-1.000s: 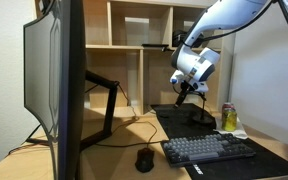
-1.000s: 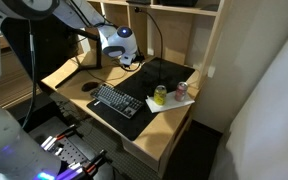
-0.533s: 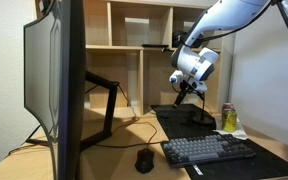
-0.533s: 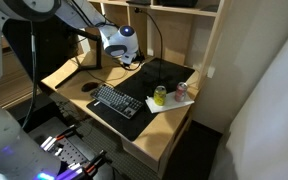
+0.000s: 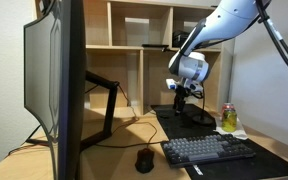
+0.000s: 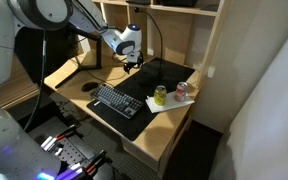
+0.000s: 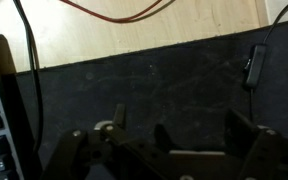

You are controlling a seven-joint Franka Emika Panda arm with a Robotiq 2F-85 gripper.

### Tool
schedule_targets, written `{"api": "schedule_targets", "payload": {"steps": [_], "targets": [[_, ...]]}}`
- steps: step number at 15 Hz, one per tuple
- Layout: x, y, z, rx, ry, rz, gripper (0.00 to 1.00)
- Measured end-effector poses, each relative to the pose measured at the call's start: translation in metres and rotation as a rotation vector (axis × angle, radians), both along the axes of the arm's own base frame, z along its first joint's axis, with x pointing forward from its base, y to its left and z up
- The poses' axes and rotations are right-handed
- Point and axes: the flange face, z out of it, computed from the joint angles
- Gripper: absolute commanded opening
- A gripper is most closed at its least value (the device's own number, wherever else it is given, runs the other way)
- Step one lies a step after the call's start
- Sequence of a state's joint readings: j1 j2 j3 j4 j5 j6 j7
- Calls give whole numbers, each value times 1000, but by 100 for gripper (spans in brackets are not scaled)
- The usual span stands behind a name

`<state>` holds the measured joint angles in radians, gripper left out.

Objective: Turn off the desk lamp

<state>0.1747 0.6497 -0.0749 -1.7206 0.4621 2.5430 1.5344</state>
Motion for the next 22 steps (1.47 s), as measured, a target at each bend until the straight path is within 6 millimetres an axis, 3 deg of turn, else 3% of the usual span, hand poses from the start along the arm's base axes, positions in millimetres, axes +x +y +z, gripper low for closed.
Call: {"api": "schedule_targets", "payload": {"steps": [4, 7, 14, 22], "targets": [[22, 6, -3, 39, -39, -12, 100], [48, -7, 0, 63, -71, -42, 100], [53, -7, -20, 29, -73, 57, 100], [83, -21, -38, 129, -112, 62, 100]]}}
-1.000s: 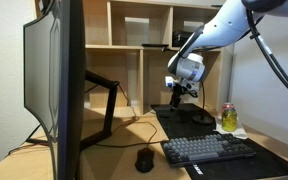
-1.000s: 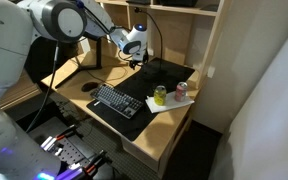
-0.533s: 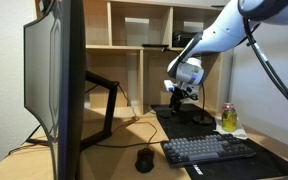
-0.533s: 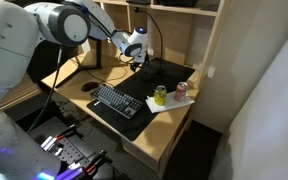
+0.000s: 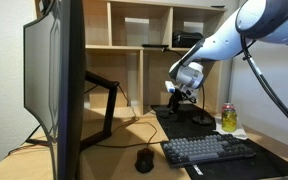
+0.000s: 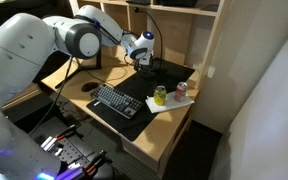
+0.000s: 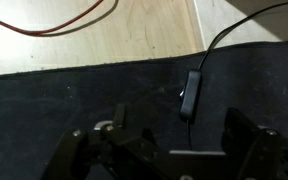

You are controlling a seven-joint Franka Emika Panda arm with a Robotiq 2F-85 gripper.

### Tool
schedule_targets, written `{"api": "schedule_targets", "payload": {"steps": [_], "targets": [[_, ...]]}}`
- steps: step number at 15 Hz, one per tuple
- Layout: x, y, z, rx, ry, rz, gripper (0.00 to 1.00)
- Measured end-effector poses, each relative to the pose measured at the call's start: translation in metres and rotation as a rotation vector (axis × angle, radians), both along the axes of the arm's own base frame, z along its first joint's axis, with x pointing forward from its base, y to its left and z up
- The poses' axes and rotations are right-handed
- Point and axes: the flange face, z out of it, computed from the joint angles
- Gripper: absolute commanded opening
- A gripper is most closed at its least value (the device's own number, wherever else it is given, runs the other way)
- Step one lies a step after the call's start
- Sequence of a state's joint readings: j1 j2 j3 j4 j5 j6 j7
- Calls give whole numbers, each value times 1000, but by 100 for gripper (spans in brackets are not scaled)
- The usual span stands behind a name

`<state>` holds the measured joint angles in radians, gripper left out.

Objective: Turn off the desk lamp

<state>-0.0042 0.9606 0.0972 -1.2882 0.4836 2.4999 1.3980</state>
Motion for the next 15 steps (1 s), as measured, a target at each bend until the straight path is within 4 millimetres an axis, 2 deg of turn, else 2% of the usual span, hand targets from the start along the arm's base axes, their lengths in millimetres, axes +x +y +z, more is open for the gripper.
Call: {"api": "schedule_targets", "payload": {"steps": [7, 13, 15], "targets": [[-1, 2, -2, -5, 20, -1, 100], [-1, 10, -1, 70, 34, -75, 100], [2, 10, 2, 78, -11, -108, 100]]}}
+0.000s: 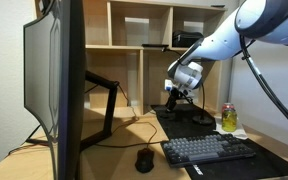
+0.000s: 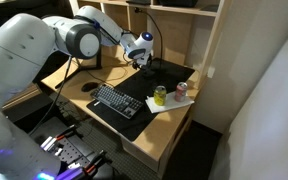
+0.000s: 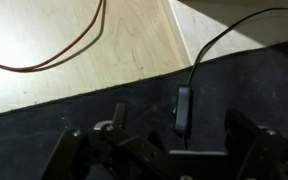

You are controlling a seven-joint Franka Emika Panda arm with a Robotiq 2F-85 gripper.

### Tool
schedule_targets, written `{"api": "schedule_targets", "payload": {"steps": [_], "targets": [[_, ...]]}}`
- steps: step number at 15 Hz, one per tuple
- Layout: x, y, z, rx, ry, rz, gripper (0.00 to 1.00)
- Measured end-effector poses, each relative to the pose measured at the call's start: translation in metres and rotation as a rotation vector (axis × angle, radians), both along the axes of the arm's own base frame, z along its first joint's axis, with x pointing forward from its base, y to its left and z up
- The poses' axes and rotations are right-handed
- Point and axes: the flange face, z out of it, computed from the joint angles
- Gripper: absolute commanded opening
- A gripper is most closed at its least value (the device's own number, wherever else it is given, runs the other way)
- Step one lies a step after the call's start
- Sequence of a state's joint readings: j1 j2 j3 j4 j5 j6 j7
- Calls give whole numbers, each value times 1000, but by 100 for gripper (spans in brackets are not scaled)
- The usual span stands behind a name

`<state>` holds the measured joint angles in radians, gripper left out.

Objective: Turn off the desk lamp

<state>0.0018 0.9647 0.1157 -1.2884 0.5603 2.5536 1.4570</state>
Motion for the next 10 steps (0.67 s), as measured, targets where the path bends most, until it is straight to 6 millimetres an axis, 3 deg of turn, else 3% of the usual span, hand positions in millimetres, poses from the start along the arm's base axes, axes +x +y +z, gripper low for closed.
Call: {"api": "schedule_targets", "payload": {"steps": [6, 10], "targets": [[-3, -1, -7, -1, 76, -59, 100], [-3, 12, 1, 36, 79, -72, 100]]}}
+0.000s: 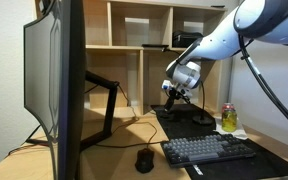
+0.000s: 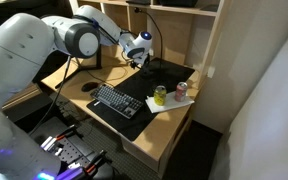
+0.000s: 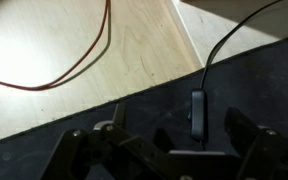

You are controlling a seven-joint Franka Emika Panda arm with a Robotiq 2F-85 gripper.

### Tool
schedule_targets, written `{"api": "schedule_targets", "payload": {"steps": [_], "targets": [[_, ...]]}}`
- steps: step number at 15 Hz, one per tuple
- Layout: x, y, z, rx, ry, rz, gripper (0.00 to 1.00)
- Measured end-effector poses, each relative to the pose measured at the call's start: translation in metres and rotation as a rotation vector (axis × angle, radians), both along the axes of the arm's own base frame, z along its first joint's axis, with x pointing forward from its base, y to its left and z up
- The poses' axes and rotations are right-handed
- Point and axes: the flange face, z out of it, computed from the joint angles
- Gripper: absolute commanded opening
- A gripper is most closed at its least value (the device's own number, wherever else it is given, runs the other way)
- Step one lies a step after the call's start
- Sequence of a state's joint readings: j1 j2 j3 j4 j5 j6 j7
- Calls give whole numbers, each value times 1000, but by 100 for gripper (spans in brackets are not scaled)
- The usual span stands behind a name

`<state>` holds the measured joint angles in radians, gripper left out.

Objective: Turn off the desk lamp

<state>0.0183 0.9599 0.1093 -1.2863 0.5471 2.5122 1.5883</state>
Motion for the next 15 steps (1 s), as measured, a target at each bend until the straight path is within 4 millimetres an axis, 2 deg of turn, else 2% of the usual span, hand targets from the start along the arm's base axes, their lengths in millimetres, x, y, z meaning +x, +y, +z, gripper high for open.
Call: {"api": "schedule_targets", "payload": {"steps": [1, 3, 5, 7, 10, 15], "targets": [[1, 6, 8, 17, -12, -7, 100], [1, 15, 37, 36, -102, -42, 100], [-8, 22, 66, 41, -146, -60, 100], [-17, 22, 80, 39, -148, -59, 100], [-14, 18, 76, 33, -141, -73, 100], [10, 2, 33, 56, -107, -97, 100]]}}
